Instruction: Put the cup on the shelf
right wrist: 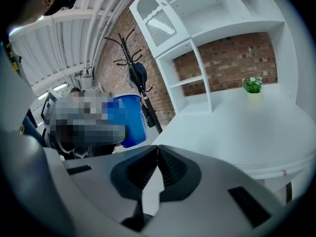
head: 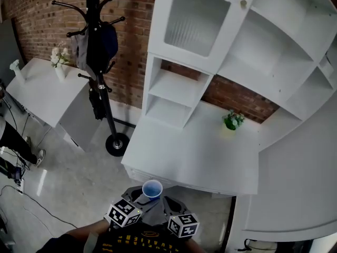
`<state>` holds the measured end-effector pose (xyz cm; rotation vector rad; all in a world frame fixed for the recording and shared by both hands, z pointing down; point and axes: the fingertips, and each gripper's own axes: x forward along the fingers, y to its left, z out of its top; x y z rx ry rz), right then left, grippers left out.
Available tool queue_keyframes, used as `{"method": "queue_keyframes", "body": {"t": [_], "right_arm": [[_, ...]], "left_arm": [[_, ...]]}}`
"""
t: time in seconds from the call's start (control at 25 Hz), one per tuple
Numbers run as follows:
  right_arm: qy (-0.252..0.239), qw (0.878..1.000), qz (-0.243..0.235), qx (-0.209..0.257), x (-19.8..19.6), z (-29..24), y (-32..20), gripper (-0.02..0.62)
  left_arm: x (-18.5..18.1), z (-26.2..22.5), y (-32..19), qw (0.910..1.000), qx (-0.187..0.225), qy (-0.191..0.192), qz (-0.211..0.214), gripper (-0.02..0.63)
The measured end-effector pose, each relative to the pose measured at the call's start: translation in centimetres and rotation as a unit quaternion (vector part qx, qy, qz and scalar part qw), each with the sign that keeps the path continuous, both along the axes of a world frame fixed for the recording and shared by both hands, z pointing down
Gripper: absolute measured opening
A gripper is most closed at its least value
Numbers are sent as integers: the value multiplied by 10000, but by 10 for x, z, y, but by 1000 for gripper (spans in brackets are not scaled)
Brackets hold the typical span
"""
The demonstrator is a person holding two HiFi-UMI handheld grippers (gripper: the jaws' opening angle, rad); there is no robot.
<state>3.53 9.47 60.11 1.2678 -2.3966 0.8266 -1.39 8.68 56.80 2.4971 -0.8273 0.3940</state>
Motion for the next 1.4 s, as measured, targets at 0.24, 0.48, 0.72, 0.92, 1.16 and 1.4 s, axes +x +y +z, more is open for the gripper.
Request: {"method": "queue_keyframes", "body": {"t": [0.24,0.48,0.72,0.92,1.16,1.4], "right_arm": [[219,9994,-275,49,-16,-1,-24,6],[18,9990,-442,-46,-7,11,-52,6],[-297,9942,-955,383,5,-12,-102,6],[-621,9791,-1708,917,1,-35,-131,52],[-819,9450,-2887,1298,-15,-48,-129,155],[-809,9349,-3085,1555,-5,-56,-145,176]], "left_arm": [[-6,6,-27,9998,-122,138,-79,255],[3,15,-58,9994,-203,12,-269,255],[16,-5,-98,9967,8,-38,-811,255],[29,-36,-138,9904,409,-4,-1322,255],[38,-41,-149,9847,497,-255,-1651,255],[51,-47,-156,9800,561,-390,-1869,255]]}}
